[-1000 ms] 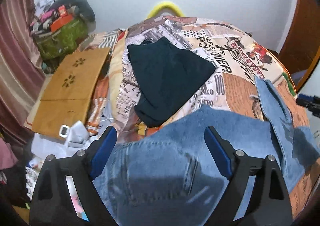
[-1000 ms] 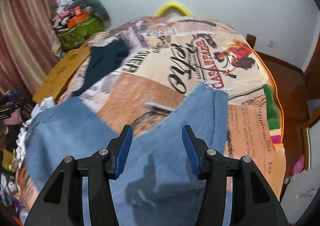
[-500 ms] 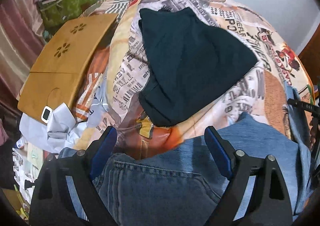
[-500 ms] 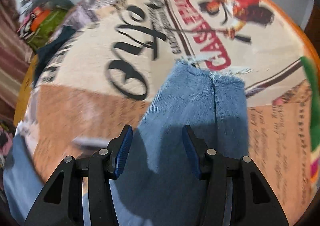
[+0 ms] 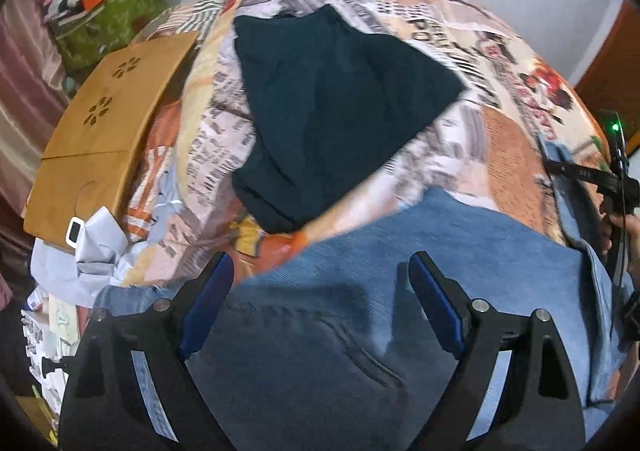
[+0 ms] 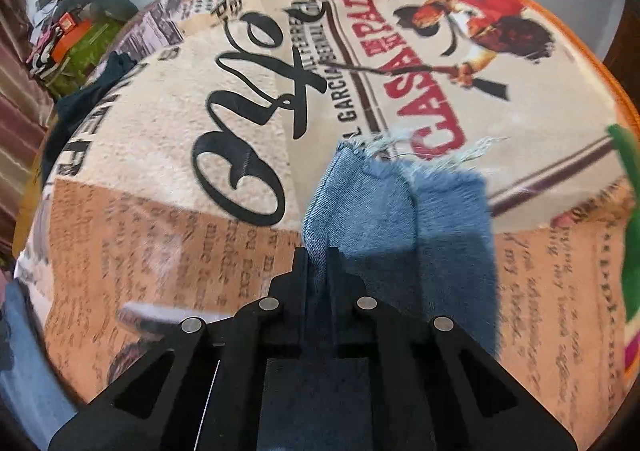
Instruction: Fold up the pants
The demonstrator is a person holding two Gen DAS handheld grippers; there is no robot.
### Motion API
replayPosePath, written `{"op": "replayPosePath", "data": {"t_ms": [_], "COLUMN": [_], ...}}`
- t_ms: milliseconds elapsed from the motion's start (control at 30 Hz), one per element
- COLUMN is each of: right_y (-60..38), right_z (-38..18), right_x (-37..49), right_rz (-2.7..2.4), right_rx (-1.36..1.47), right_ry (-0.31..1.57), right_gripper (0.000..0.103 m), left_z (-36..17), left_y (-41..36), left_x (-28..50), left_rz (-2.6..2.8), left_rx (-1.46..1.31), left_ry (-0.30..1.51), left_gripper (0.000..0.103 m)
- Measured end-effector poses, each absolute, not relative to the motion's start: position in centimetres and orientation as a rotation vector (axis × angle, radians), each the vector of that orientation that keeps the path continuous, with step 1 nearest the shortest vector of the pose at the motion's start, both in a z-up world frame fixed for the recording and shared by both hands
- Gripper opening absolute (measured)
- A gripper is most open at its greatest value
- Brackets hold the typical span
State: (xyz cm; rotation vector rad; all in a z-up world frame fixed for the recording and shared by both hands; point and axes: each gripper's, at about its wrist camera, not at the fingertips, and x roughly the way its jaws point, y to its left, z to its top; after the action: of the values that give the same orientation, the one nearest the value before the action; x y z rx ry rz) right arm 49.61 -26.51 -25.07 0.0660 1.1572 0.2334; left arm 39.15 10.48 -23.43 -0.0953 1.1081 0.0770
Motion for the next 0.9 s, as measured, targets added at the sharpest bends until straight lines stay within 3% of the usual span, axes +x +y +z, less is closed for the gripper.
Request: {"op": "replayPosePath", "data": {"t_ms": [567, 733, 900], "right_y": [-38.1, -40.1, -41.7], "right_z": [-3.4, -1.4, -3.5], "right_x": [34.1, 31.1, 28.5], "right_rz": [0.203, 0.177, 0.135], "right_rx": [0.179, 0.196, 0.179], "right_ry": [0.772, 0.71, 0.757], "right_gripper": [0.006, 0.006, 0.006], "left_z": [-21.4, -21.6, -21.5], "left_y": [-0.7, -4.2, -5.8], "left_x": [34.8, 33.2, 32.1], "left_rz": [-0.102, -0.163, -0.166], "left_rx": [-0.052, -0.017, 0.024], "left_ry": [1.166, 1.189, 1.166], "left_gripper": [0.089, 0.089, 0.089]}}
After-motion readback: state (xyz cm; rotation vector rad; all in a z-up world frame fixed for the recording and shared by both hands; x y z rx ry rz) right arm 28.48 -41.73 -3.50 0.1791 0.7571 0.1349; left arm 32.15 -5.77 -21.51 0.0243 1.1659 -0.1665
